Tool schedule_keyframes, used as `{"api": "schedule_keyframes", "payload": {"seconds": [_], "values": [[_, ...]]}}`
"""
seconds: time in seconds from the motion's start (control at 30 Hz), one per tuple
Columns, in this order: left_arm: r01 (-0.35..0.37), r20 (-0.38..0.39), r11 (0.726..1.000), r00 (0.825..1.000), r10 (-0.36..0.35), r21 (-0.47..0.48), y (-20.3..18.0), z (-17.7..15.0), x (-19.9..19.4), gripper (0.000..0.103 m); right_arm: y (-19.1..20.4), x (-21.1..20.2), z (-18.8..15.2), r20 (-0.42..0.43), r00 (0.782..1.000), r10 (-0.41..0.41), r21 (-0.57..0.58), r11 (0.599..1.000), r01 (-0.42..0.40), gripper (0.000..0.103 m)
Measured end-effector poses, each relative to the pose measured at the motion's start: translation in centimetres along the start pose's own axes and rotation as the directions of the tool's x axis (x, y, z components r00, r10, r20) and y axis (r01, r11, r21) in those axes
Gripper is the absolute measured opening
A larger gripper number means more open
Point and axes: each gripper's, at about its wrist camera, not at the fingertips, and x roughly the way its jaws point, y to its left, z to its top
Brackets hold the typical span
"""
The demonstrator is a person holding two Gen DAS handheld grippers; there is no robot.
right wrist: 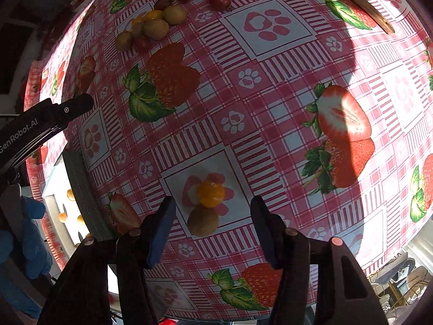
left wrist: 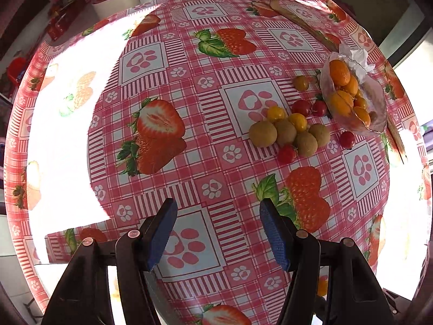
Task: Organize fruits
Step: 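Grasp a yellow cherry tomato with the right gripper while the left grasps a brown round fruit, then carry both fruits over the white tray and open both grippers to release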
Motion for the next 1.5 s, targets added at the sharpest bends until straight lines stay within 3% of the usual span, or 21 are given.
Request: {"api": "schedule_keyframes", "payload": {"seconds": [0.33, 0.53, 0.67, 1.13, 1.2, 1.23, 1.27, 1.5], "values": [[-0.003, 0.019, 0.996, 1.0, 0.002, 0.085, -2.4, 4.4, 3.4, 0.065, 1.5, 0.9, 0.3, -0.001, 1.0, -0.028, -0.025, 0.999, 0.028, 0.058], [-0.009, 0.014, 0.993, 1.0, 0.007, 0.119, -3.1, 5.2, 4.6, 0.065, 2.8, 1.2, 0.0, 0.013, 0.997, -0.072, -0.055, 0.996, 0.073, 0.038], [-0.021, 0.026, 0.992, 1.0, 0.018, 0.125, -3.1, 5.6, 4.7, 0.064, 2.9, 1.2, 0.0, 0.012, 0.998, -0.061, -0.059, 0.996, 0.061, 0.025], [-0.037, 0.07, 0.985, 0.997, 0.025, 0.169, -3.8, 7.9, 5.4, 0.064, 1.8, 0.9, 0.1, 0.011, 1.0, -0.027, -0.073, 0.997, 0.028, 0.025], [-0.002, 0.07, 0.985, 0.997, -0.01, 0.173, -4.0, 7.7, 5.5, 0.05, 2.2, 1.0, 0.1, 0.011, 1.0, -0.026, -0.075, 0.997, 0.027, 0.024], [0.005, 0.073, 0.983, 0.997, -0.019, 0.183, -4.4, 7.6, 5.4, 0.034, 2.4, 1.1, 0.1, 0.011, 1.0, -0.024, -0.076, 0.997, 0.025, 0.024], [-0.009, 0.077, 0.98, 0.997, -0.007, 0.199, -4.8, 7.7, 5.4, 0.03, 2.4, 1.1, 0.0, 0.012, 1.0, -0.022, -0.076, 0.997, 0.023, 0.024], [0.057, 0.08, 0.982, 0.994, -0.072, 0.181, -4.5, 6.4, 3.9, 0.03, 1.2, 0.5, 0.0, 0.024, 0.999, 0.04, -0.039, 0.998, -0.039, 0.024]]}}
